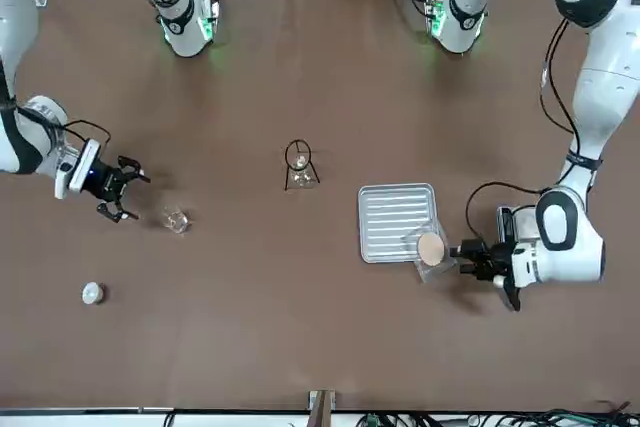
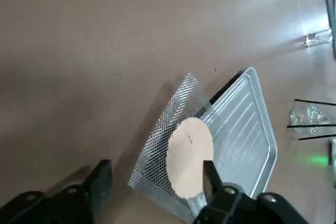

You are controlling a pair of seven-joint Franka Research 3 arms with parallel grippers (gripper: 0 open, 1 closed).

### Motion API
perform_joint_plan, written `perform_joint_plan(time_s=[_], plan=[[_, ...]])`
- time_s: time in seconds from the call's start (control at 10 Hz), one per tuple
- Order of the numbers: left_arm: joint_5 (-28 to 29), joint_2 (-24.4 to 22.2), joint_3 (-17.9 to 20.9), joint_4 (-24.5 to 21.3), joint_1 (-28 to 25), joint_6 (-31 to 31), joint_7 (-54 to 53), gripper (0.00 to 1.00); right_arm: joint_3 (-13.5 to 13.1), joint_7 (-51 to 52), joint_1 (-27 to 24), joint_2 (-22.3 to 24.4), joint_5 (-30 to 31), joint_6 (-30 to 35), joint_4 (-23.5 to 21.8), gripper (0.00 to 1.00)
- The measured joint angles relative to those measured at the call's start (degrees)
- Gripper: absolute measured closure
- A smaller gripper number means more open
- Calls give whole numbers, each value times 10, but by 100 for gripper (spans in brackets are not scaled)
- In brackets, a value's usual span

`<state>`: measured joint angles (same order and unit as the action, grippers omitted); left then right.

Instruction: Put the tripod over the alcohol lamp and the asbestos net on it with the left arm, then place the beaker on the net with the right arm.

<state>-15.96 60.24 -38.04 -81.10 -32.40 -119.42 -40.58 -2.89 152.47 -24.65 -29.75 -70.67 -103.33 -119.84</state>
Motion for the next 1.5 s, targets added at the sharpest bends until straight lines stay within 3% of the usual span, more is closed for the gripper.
perform_joint_plan(time_s=[0.3, 1.3, 1.5], plan=[[-12, 8, 0, 0, 1, -3, -1, 33, 1, 12, 0, -28, 0, -15, 9, 0], [-12, 8, 1, -1, 4, 22, -14, 40, 10, 12, 24, -76, -27, -27, 52, 0], [-12, 8, 1, -1, 4, 28, -15, 48, 11, 12, 25, -81, -37, -27, 54, 0]])
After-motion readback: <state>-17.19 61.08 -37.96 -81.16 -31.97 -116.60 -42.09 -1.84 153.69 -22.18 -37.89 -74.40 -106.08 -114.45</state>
